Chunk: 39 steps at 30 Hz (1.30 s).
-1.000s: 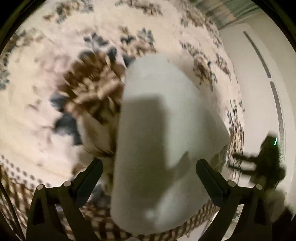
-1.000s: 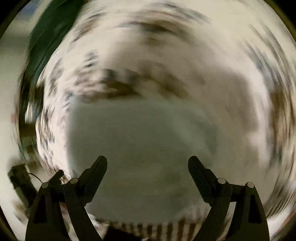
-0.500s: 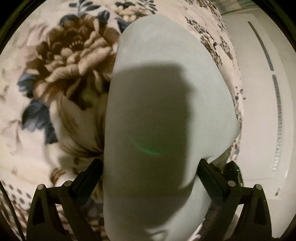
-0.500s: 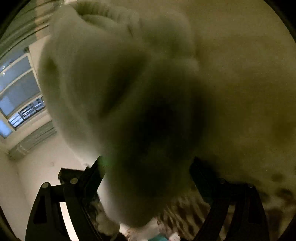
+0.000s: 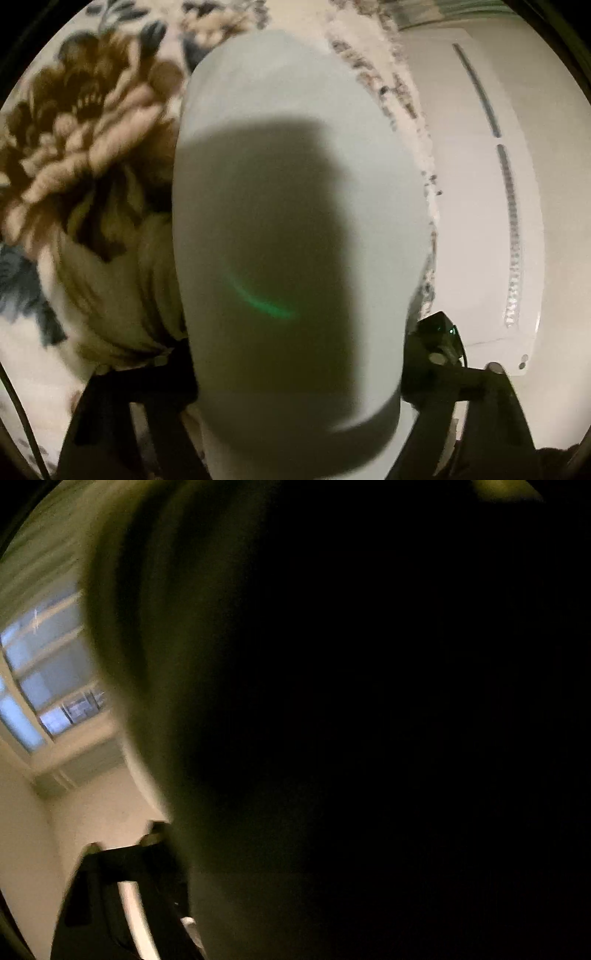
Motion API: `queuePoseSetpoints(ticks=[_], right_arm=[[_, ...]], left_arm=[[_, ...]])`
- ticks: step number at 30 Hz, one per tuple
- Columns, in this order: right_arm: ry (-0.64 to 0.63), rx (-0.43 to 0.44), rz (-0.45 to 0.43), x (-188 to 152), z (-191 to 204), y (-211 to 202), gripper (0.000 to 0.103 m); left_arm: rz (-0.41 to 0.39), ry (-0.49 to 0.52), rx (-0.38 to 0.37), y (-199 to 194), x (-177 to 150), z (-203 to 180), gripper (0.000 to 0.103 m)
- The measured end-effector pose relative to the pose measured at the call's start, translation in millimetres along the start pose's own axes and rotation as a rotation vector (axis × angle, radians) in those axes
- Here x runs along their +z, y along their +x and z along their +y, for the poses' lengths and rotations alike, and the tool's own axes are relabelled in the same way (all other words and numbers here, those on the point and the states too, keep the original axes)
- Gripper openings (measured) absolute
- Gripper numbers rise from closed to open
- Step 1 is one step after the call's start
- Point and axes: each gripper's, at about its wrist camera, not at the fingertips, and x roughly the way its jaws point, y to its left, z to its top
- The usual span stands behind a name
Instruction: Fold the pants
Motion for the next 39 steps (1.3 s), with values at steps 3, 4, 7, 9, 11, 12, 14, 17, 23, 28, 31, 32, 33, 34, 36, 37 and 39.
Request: queuePoseSetpoints(ticks=[3, 4, 7, 9, 11, 12, 14, 17, 23, 28, 31, 32, 33, 34, 36, 37, 39], right_arm=[[-0.064, -0.020, -0.012, -10, 22, -10, 0.055], [-0.086, -0.025, -0.013, -13, 30, -13, 0.053], [-0.148, -0.033, -0.024, -24, 56, -20, 0.052], [-0.184, -0.032, -0.029, -30, 74, -30, 0.051], [-0.222, -0.027, -0.028, -39, 96, -35, 0.051], [-0.250, -0.030, -0.027, -44, 109, -40, 0.051], [-0.297, -0.026, -0.023, -52, 135, -47, 0.051], [-0.352, -0.015, -0.023, -73, 181, -47, 0.051], [-0.407, 0.028, -0.017, -109, 265, -12, 0.051], [-0.475, 0.060, -0.030, -161, 337, 42, 0.051], [-0.503, 0.068, -0.041, -208, 381, 109, 0.051], [-0.502, 0.076, -0.046, -226, 398, 140, 0.051], [-0.502, 0.080, -0.049, -229, 412, 165, 0.051], [-0.505, 0.084, -0.053, -243, 425, 192, 0.051], [-0.493, 0.100, -0.052, -266, 452, 252, 0.051], [-0.495, 0.106, -0.050, -275, 467, 284, 0.051], [-0.494, 0.126, -0.037, -287, 494, 349, 0.051]], left_arm=[[-0.025, 0.028, -0.006, -14, -3, -16, 0.074], [-0.032, 0.027, -0.011, -21, -3, -20, 0.074], [-0.048, 0.035, -0.023, -40, -4, -32, 0.074], [-0.067, 0.030, -0.036, -59, -2, -42, 0.074], [-0.081, 0.031, -0.048, -76, -1, -45, 0.074], [-0.092, 0.032, -0.055, -89, 3, -49, 0.074], [-0.111, 0.033, -0.062, -111, 8, -55, 0.074], [-0.137, 0.040, -0.065, -152, 19, -63, 0.074], [-0.197, 0.092, -0.055, -257, 59, -59, 0.075], [-0.245, 0.120, -0.069, -368, 114, -9, 0.075], [-0.251, 0.128, -0.075, -426, 139, 33, 0.075], [-0.252, 0.125, -0.079, -456, 155, 56, 0.075], [-0.253, 0.123, -0.078, -473, 165, 70, 0.075], [-0.256, 0.117, -0.076, -497, 180, 91, 0.075], [-0.258, 0.110, -0.068, -535, 205, 125, 0.075], [-0.259, 0.104, -0.064, -549, 215, 139, 0.075], [-0.264, 0.092, -0.046, -589, 249, 180, 0.075]])
